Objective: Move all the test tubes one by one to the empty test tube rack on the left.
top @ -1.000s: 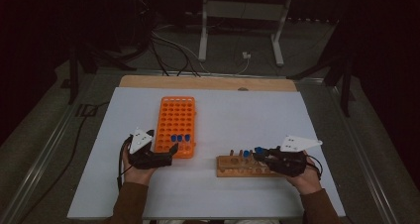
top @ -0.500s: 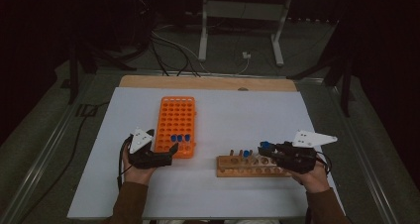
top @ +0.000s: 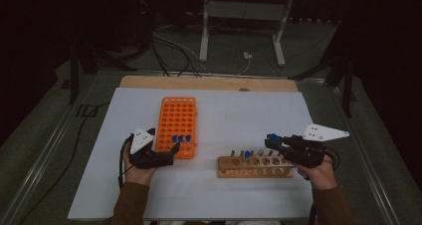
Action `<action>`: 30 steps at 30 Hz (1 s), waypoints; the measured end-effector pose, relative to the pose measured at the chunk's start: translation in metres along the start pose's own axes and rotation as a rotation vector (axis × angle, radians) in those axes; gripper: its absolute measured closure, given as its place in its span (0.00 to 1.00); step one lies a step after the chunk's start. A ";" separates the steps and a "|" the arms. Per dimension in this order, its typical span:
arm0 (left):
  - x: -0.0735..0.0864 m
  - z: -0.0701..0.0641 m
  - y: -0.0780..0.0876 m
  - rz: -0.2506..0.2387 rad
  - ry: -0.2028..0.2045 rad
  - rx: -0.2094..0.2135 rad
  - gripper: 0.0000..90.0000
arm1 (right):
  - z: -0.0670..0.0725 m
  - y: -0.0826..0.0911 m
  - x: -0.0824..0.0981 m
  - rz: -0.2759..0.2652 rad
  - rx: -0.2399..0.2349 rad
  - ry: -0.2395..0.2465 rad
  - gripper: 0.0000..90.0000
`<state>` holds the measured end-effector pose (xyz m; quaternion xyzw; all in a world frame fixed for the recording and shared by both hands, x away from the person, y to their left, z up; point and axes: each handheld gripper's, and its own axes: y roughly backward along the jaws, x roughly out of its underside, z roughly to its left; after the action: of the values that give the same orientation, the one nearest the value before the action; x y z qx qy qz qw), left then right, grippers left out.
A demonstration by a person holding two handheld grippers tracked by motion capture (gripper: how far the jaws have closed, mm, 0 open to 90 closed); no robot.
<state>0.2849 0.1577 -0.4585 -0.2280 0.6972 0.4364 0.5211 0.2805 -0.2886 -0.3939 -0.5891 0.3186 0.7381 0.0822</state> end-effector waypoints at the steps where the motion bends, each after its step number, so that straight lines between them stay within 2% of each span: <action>1: -0.002 -0.001 0.000 -0.002 -0.003 -0.004 0.02 | -0.001 -0.001 -0.002 0.001 0.007 -0.002 0.86; 7: -0.012 -0.009 0.002 -0.013 -0.023 0.017 0.05 | -0.004 -0.010 -0.005 0.012 0.027 -0.006 0.86; 15: -0.024 -0.021 -0.007 0.017 -0.051 0.065 0.05 | -0.007 -0.027 -0.010 0.022 0.033 -0.035 0.85; 22: -0.034 -0.035 -0.014 0.005 -0.076 0.089 0.06 | -0.003 -0.042 -0.020 0.024 0.025 -0.034 0.85; 30: -0.042 -0.048 -0.027 0.013 -0.071 0.115 0.09 | 0.003 -0.063 -0.030 0.036 0.019 -0.031 0.86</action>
<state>0.2953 0.0976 -0.4259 -0.1773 0.7037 0.4067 0.5550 0.3179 -0.2297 -0.3896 -0.5710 0.3349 0.7453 0.0793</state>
